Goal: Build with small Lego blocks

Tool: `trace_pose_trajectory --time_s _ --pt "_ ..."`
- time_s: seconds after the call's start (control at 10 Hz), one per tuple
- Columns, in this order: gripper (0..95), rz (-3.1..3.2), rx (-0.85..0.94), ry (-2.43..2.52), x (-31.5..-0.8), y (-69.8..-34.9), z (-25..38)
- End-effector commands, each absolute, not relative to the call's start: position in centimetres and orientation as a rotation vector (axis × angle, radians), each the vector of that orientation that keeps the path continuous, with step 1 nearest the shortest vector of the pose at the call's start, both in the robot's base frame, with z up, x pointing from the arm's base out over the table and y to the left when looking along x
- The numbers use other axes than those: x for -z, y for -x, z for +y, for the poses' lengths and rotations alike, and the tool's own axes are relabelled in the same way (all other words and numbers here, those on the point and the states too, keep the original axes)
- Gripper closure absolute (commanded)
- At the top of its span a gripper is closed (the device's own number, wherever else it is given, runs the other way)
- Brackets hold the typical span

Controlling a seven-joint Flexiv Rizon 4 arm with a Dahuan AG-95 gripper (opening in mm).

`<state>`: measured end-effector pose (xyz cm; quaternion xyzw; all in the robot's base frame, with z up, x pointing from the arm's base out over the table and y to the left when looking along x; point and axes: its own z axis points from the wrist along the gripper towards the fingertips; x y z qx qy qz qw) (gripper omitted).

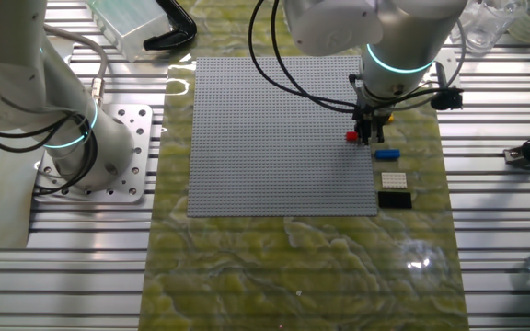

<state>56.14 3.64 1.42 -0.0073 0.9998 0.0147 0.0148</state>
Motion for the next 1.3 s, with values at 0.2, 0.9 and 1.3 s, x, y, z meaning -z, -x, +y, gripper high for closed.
trace_pose_trajectory --time_s 0.2,0.9,1.3 --pt "95.0 3.111 -0.049 0.024 -1.37 -56.14 3.66" --pt "95.0 3.114 -0.048 0.019 -1.25 -56.22 3.71" --pt "95.0 3.119 -0.051 0.009 -1.19 -56.22 3.71"
